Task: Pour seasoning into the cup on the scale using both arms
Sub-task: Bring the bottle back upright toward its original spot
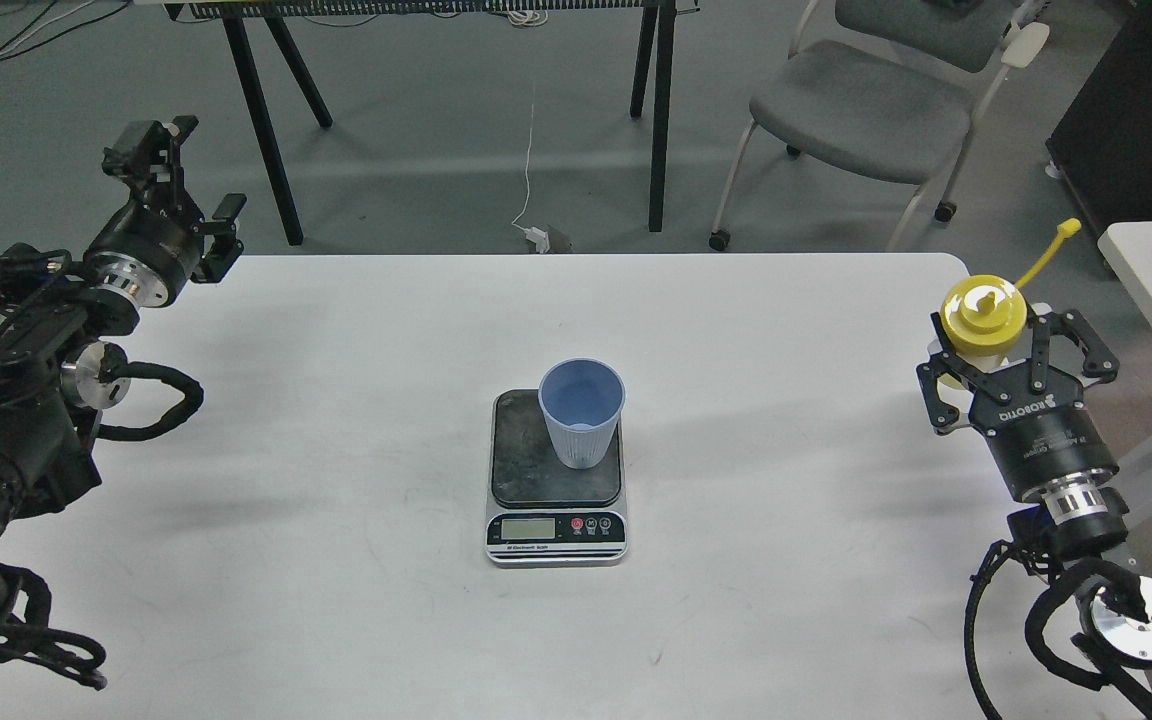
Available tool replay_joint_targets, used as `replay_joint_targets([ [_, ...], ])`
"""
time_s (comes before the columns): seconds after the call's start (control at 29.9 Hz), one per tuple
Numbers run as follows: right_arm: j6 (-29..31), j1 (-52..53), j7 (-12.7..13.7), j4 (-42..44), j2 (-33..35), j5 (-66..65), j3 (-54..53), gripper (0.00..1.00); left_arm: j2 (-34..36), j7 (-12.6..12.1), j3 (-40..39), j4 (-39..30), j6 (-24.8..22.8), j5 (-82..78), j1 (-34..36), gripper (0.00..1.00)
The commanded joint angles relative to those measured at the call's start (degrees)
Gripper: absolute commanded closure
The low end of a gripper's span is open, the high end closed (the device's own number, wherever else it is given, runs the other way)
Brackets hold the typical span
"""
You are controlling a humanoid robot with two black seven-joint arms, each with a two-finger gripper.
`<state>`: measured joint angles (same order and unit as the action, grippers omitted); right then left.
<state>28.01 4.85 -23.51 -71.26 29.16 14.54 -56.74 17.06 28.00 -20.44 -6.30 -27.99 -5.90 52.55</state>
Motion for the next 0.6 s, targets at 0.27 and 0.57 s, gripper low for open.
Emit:
replay_joint_targets([
  [0.27, 0.0, -4.1, -2.9, 0.2, -9.6, 3.8, -3.3, 0.68, 0.1, 0.0, 0.4, 0.1, 0.0, -0.1, -0.1, 0.03],
  [0.57, 0.0, -3.9, -3.0, 2.4, -11.9, 8.2, -5.0, 0.68, 0.3, 0.0, 0.1, 0.1, 0.0, 0.1, -0.8, 0.03],
])
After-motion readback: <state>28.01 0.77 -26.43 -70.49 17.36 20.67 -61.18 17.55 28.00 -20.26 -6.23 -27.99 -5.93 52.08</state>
